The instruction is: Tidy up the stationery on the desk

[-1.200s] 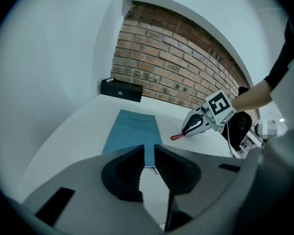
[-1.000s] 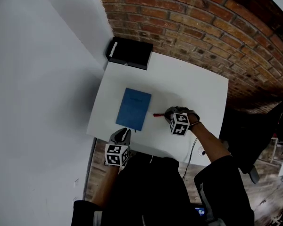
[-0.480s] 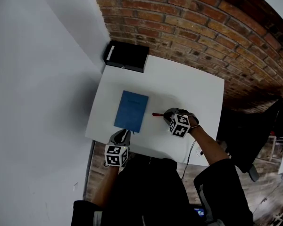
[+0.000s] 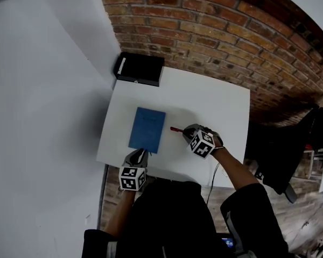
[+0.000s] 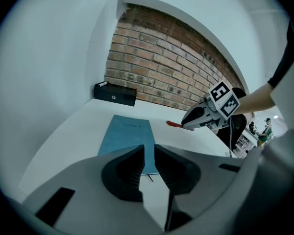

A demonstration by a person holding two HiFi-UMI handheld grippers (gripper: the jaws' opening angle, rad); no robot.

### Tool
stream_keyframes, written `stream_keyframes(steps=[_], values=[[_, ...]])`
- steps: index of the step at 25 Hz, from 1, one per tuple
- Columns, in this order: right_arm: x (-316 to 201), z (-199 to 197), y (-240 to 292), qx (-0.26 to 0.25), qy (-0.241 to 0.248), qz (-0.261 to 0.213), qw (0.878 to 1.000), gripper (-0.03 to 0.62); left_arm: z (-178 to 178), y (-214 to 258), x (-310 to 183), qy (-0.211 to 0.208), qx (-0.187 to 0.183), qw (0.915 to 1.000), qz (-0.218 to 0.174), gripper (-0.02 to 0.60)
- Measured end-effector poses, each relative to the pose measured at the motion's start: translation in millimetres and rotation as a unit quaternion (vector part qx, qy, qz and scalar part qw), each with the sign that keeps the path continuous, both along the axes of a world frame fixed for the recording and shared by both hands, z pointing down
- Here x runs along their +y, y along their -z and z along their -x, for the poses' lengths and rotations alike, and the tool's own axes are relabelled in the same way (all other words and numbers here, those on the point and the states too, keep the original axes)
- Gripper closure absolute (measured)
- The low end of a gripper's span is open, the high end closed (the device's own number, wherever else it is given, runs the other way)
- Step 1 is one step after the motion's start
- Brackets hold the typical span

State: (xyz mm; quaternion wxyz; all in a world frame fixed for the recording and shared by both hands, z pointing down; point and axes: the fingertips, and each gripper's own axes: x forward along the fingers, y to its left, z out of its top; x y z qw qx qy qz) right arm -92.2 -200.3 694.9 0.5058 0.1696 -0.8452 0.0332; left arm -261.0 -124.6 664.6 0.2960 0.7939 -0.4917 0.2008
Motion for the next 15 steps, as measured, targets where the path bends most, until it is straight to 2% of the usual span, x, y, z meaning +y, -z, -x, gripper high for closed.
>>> stream_keyframes(steps=[3, 10, 15], values=[[1.3, 2.2, 3.9, -0.02, -0.042, 0.007, 0.999, 0.542, -0.4, 0.0, 0.7, -0.001, 0.001, 1.0, 0.0, 0.509], [7.4, 9.4, 9.9, -0.048, -0.099, 0.016, 0.994, 0.543, 0.7, 1.1, 3.4, 0.0, 0.003, 1.0, -0.002, 0.509], [4.1, 14.3, 13.2, -0.098, -0.184, 0.038, 0.977, 0.543, 1.6, -0.7, 7.0, 0.002, 0.001, 1.0, 0.0, 0.509]])
